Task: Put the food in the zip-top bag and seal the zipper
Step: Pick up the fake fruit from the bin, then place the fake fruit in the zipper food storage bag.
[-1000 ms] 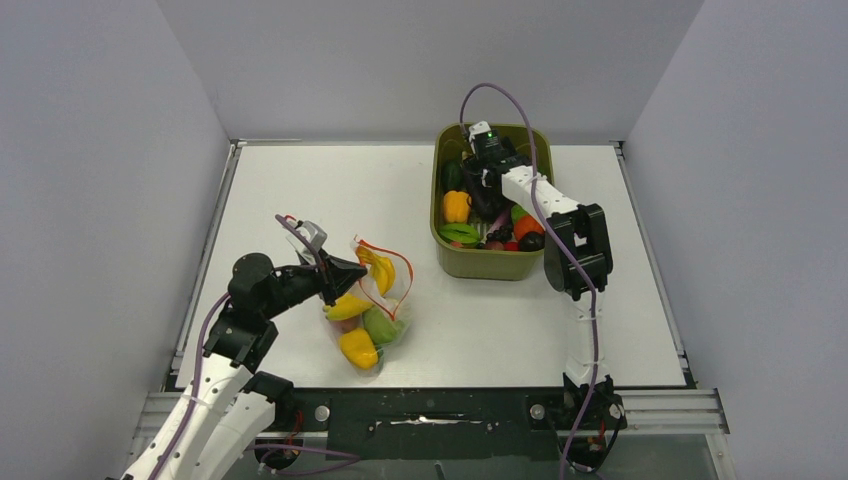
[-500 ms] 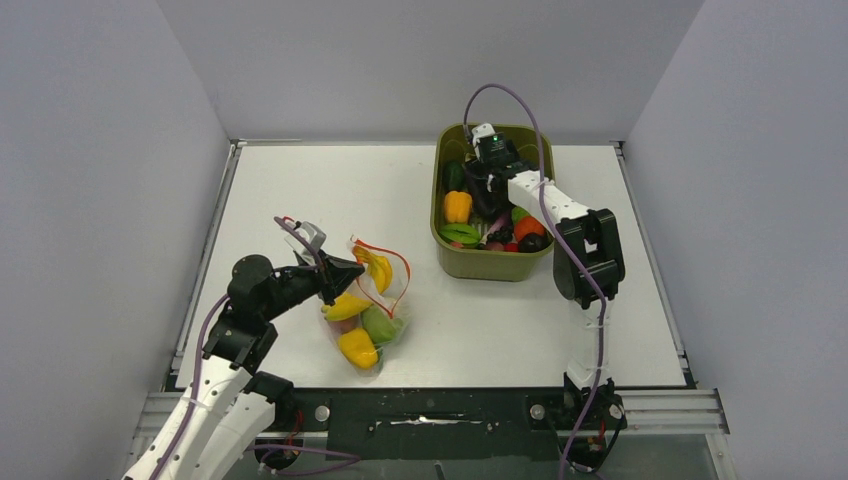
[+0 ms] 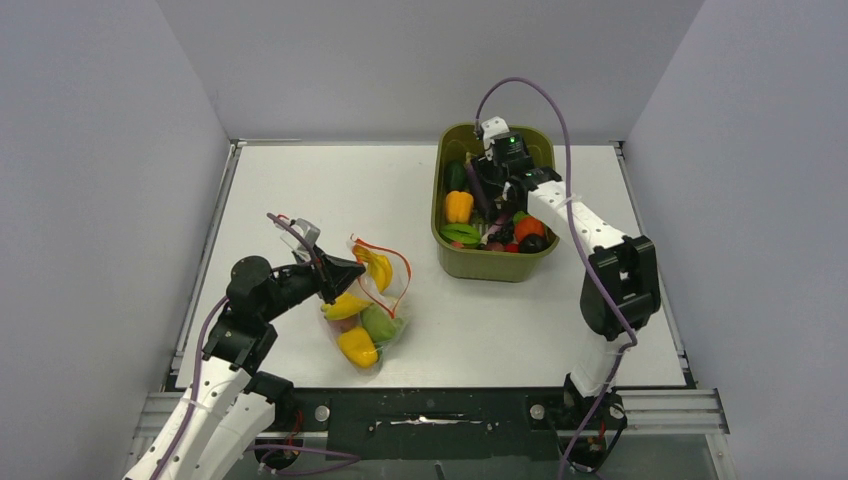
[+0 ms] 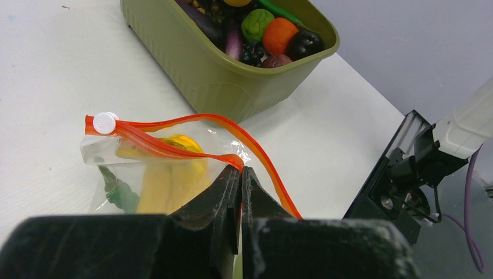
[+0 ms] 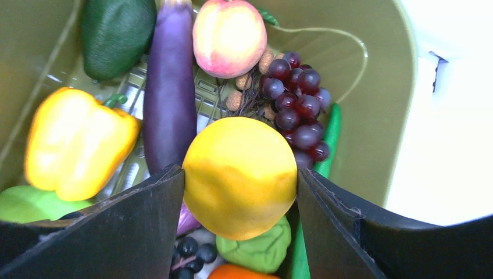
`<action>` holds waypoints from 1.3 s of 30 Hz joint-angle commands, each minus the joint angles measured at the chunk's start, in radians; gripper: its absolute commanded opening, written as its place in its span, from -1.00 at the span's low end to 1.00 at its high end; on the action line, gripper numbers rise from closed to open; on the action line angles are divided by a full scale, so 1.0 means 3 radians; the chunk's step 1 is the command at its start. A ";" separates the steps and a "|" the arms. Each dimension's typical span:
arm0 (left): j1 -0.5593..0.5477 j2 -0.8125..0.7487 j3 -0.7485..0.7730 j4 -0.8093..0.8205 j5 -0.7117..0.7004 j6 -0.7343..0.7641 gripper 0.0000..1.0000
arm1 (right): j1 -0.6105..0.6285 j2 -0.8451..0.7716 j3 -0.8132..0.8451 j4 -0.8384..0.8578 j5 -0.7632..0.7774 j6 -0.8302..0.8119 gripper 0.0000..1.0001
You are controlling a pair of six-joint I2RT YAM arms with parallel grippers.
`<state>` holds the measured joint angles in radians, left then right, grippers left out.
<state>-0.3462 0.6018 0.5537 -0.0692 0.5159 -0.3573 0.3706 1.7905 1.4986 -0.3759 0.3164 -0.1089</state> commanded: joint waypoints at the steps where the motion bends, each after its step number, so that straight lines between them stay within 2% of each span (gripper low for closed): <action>1: -0.0013 0.0046 0.0223 0.0467 0.0007 -0.0200 -1.00 | 0.0041 -0.0506 -0.0203 0.0093 -0.0271 0.0235 0.05; 12: -0.0014 0.0350 0.0581 0.0354 0.0041 -0.0251 -1.00 | 0.0102 -0.1508 -0.0976 0.0350 -0.1060 0.0625 0.04; 19: -0.0015 0.0385 0.0621 0.0416 0.0051 -0.0366 -1.00 | 0.0211 -0.2129 -0.1377 0.0753 -0.1764 0.0920 0.04; 23: -0.0018 0.0391 0.0581 0.0487 0.0054 -0.0411 -1.00 | 0.0334 -0.2401 -0.1604 0.1116 -0.2072 0.1286 0.03; 29: -0.0020 0.0423 0.0524 0.0621 0.0108 -0.0510 -1.00 | 0.0647 -0.2562 -0.1774 0.1601 -0.2372 0.1666 0.05; 39: -0.0017 0.0451 0.0491 0.0709 0.0171 -0.0566 -1.00 | 0.0975 -0.2393 -0.1980 0.2044 -0.2616 0.2039 0.08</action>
<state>-0.3473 0.7395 0.6727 0.0063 0.5392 -0.5102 0.6327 1.0439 0.9218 0.0982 -0.4244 0.4316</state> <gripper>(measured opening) 0.014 0.653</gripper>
